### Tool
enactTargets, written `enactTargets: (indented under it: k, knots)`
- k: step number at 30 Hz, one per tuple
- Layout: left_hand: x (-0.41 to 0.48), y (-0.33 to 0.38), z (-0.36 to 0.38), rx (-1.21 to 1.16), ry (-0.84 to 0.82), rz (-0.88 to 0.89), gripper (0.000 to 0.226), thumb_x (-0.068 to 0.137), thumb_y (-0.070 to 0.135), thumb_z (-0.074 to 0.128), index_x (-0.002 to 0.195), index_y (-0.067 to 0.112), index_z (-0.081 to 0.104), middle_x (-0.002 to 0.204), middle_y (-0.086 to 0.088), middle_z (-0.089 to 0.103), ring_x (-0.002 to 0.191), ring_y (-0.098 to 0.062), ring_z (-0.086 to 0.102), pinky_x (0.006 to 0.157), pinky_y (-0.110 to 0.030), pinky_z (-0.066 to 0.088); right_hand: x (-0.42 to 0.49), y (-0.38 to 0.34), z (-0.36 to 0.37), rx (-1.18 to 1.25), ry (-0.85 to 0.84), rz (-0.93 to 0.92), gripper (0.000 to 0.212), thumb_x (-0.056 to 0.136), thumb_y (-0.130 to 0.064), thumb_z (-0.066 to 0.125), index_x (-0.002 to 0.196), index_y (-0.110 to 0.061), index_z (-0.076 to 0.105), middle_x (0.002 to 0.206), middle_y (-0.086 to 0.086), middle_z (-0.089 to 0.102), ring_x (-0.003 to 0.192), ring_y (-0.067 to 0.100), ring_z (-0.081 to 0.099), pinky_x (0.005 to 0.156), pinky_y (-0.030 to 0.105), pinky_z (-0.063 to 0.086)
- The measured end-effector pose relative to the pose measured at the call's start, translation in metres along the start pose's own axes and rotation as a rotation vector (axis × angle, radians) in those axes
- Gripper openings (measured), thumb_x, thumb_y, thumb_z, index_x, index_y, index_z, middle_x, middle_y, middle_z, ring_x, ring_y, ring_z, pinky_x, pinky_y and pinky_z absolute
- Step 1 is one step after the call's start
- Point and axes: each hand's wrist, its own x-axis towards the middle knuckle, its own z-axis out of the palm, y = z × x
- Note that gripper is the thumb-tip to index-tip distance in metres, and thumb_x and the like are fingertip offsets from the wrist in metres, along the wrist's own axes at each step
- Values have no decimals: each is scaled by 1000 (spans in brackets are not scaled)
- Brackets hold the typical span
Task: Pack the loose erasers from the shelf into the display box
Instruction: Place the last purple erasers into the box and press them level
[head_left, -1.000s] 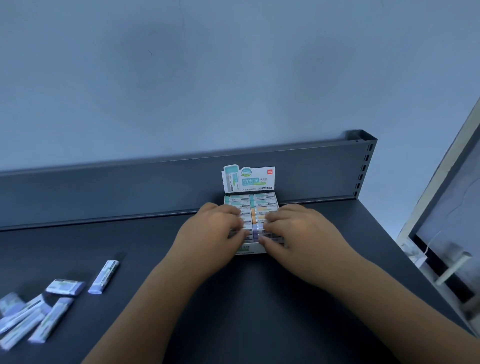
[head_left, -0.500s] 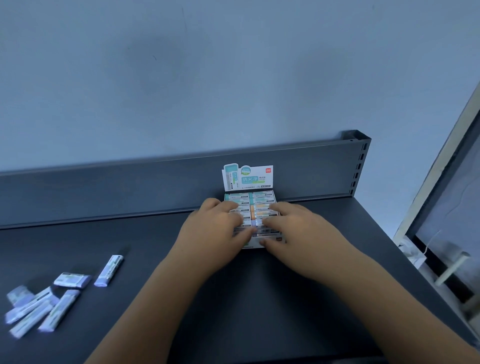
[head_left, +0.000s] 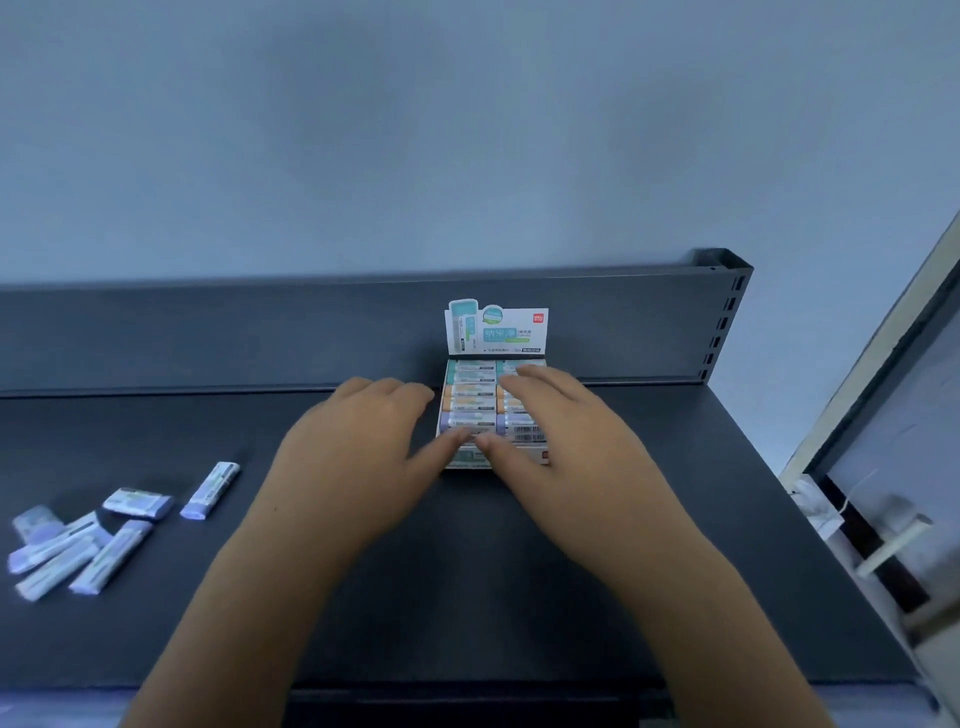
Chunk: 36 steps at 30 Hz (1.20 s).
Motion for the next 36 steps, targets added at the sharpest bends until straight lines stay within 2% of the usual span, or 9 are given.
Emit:
enactTargets:
  k: [4,9,16,23,30,36]
  knots:
    - [-17,-10,8,-21,20,-38,80,81,78,21,123,25,64,121,7,68,117,-21,57,91,-43,53,-7,-6,12,64,28,17,54,94,-53,55,142,-27,52,147,-13,49,138,8,43,112,34,41]
    - [-31,-34,13,-51,34,-40,76,84,75,27,127,25,64,123,7,68,117,-21,58,93,-42,53,-10,-26,25,92,14,29,45,94,-50,57,135,-32,53,136,-21,52,127,4,46,101,30,46]
    - [-40,-87,6,-93,37,-27,77,84,73,28,128,22,65,125,7,66,122,-19,55,96,-41,51,-1,-70,59,58,-38,31,56,97,-50,56,147,-26,47,145,-17,46,135,1,38,104,15,30]
    - [-55,-139,2,-138,7,3,76,83,73,28,128,23,64,123,10,65,121,-17,54,94,-36,50,0,-114,99,88,-43,99,56,95,-48,59,147,-27,48,142,-19,47,132,-1,40,104,16,32]
    - [-65,-164,2,-158,-33,-8,72,83,72,28,123,25,65,119,10,66,117,-17,54,92,-40,51,-1,-130,120,118,-44,98,56,93,-47,62,143,-26,53,139,-16,52,132,4,46,110,25,38]
    - [-66,-174,-13,-119,-26,-69,78,78,74,20,121,25,65,119,11,65,118,-15,52,94,-37,49,13,-138,127,146,-80,45,52,93,-47,62,140,-27,56,136,-17,54,128,2,48,102,18,36]
